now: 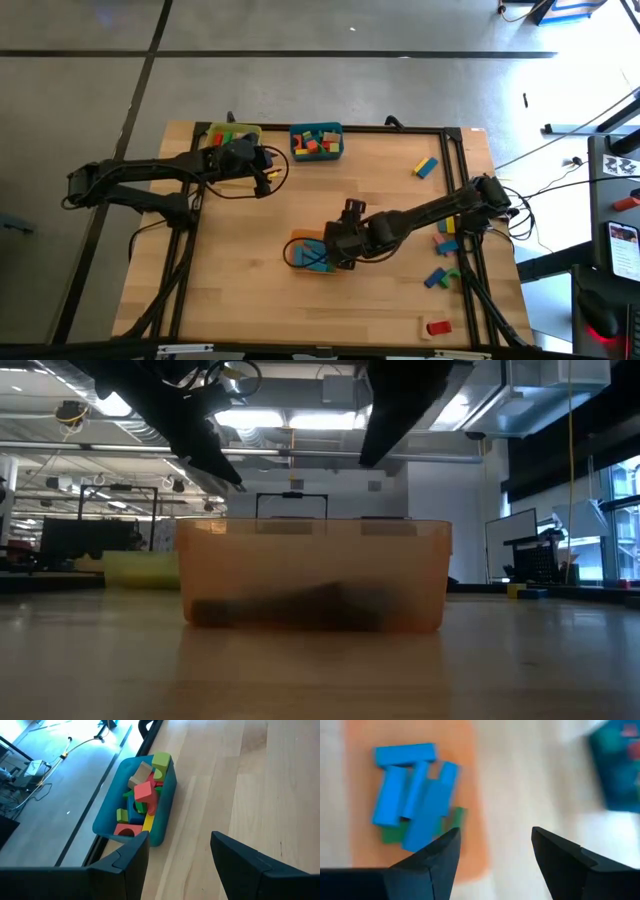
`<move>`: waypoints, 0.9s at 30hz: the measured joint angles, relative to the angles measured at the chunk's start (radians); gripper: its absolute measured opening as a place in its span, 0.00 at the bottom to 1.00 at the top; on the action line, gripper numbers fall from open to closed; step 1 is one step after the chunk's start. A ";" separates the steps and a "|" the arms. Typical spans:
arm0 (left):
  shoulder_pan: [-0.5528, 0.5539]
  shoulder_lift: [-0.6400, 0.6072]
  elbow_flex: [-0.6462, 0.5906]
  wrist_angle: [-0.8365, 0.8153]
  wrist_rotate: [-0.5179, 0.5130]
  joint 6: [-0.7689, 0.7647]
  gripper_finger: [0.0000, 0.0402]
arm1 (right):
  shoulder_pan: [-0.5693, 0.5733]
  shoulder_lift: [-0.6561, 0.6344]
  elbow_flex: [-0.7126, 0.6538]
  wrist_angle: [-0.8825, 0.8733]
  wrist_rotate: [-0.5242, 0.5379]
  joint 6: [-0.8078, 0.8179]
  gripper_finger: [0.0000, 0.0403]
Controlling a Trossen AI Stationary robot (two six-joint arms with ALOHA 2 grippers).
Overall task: Sort blocks by size
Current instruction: Put the yellow rectangular block into the orange bin
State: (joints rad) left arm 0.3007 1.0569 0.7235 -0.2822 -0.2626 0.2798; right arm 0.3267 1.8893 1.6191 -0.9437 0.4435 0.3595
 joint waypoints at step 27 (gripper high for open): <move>0.000 0.000 0.000 -0.014 0.000 -0.003 0.49 | -0.481 -0.356 -0.375 -0.338 0.119 0.392 0.61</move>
State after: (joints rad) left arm 0.3005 1.0569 0.7235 -0.2963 -0.2623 0.2771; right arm -0.1547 1.5329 1.2443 -1.2818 0.5626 0.7518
